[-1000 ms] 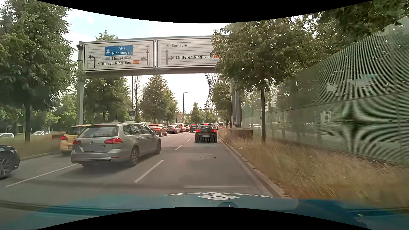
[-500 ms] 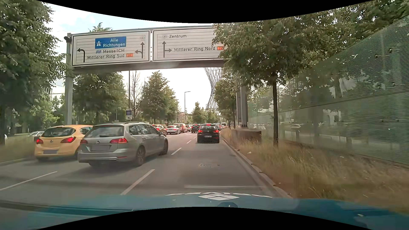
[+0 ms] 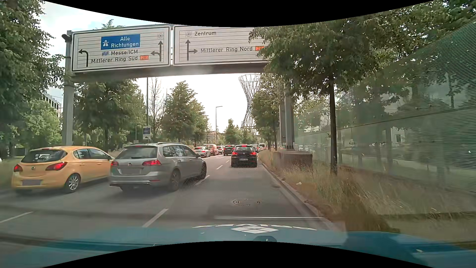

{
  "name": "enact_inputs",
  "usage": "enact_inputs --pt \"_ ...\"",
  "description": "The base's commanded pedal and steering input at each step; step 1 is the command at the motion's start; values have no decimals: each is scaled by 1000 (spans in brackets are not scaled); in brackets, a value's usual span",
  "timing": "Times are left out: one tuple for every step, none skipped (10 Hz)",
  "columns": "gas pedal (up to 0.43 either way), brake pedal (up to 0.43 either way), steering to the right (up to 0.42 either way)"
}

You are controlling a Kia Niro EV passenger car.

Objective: Follow the waypoints while adhering to traffic rules and regulations

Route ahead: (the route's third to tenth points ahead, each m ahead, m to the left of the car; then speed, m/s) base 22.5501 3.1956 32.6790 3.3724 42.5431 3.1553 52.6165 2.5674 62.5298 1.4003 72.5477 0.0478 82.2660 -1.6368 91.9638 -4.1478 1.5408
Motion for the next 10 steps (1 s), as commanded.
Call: enact_inputs --pt "0 104 -21" --pt "0 0 -10" --pt "0 0 -5" --pt "0 0 -5" --pt "98 0 -5" --pt "157 0 -4" --pt "157 0 -4" --pt "157 0 -4" --pt "157 0 -4" --pt "157 0 -4"
